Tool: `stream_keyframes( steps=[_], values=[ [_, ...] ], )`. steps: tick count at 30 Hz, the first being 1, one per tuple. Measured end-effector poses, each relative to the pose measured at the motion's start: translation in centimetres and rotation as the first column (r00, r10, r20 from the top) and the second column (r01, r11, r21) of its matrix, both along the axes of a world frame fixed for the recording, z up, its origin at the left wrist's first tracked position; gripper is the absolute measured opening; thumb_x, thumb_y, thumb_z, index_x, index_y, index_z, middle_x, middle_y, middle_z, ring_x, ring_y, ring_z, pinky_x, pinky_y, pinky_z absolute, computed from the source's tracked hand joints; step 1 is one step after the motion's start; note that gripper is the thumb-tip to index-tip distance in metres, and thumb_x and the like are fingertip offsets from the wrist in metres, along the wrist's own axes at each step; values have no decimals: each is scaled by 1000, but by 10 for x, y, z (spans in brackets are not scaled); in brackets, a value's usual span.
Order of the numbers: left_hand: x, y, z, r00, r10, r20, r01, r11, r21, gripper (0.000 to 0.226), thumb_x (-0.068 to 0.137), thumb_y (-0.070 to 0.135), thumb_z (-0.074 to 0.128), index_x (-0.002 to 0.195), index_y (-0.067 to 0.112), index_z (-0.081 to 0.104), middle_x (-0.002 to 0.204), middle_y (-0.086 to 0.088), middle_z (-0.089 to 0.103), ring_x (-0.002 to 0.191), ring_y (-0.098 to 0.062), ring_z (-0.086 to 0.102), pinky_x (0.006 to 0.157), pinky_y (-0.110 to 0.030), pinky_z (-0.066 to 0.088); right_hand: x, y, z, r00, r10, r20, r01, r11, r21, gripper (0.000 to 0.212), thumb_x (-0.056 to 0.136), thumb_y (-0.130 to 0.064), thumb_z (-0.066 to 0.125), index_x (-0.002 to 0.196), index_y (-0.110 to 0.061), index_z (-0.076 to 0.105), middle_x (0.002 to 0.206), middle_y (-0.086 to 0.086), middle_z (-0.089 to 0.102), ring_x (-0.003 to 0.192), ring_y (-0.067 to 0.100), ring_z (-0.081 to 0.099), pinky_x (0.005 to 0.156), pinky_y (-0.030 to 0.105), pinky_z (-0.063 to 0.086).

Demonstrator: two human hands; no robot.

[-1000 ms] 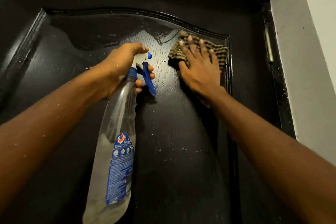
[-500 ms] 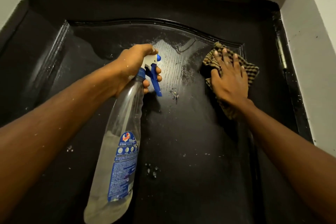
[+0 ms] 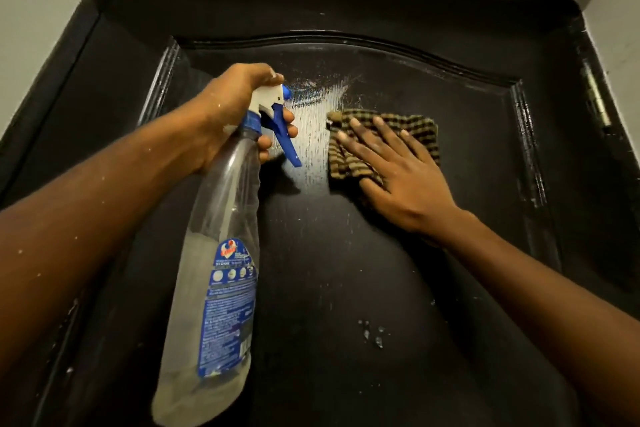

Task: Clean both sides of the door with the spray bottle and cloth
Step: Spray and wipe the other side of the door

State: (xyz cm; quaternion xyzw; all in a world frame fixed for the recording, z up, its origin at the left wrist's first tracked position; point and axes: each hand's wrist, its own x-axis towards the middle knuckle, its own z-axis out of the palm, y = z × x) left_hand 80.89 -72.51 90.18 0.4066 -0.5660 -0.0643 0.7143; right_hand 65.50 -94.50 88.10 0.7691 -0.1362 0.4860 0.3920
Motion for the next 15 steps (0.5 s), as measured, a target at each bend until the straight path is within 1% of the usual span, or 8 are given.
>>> stream_keyframes(
  steps=[2,4,5,7,9,10,12,15],
  values=[
    [7,5,-1,1000,10,6,-10,1000,-3,29,93,35,47,105,11,59,83,-8,65,82,-22,68,39,-20,42,-18,-11,-12,996,11,90,-15,999,46,66,92,-54,18,158,-48,11,166,-19,3,155,8,-2,125,37,-1],
    [13,9,-2,1000,12,21,-12,1000,4,29,93,36,47,101,11,59,83,-9,65,80,-21,67,40,-20,42,-29,-19,-4,967,4,254,-38,991,130,67,91,-55,16,157,-48,13,166,-18,6,155,9,1,125,39,2],
    [16,11,-1,1000,11,27,-11,1000,8,29,93,36,47,98,11,60,82,-9,65,79,-21,66,40,-20,41,-31,-20,7,944,-7,330,-55,982,178,66,91,-56,15,157,-48,12,167,-17,6,155,10,1,125,41,2],
    [19,13,-1,1000,5,30,-5,1000,1,26,93,35,47,94,12,59,79,-8,66,83,-23,65,40,-21,41,-23,-16,37,897,-25,442,-98,963,252,64,95,-54,17,158,-46,11,168,-15,4,155,12,-1,126,44,2],
    [21,16,-2,1000,14,27,-14,1000,-1,25,93,34,47,95,13,59,78,-8,66,85,-24,64,40,-21,42,-6,-5,66,870,-41,492,-115,952,283,62,100,-51,19,160,-41,9,169,-11,1,156,15,-4,125,48,0],
    [22,17,-2,999,24,27,-24,1000,-2,25,94,34,47,98,13,59,78,-8,67,83,-24,64,40,-20,42,6,2,76,872,-43,488,-114,951,287,62,101,-50,20,161,-39,9,169,-10,0,156,17,-4,125,49,0],
    [23,19,-3,999,43,29,-43,999,-9,25,95,33,46,102,13,58,79,-8,66,80,-22,64,41,-20,41,31,17,83,904,-25,428,-93,963,251,63,100,-50,20,161,-38,9,169,-9,0,156,17,-4,125,49,1],
    [26,20,-5,997,59,45,-59,998,0,26,95,34,45,99,12,58,82,-10,66,84,-24,61,41,-21,41,53,33,60,973,16,231,-46,991,126,66,95,-53,15,160,-42,10,169,-12,3,156,14,-1,126,46,3]
  ],
)
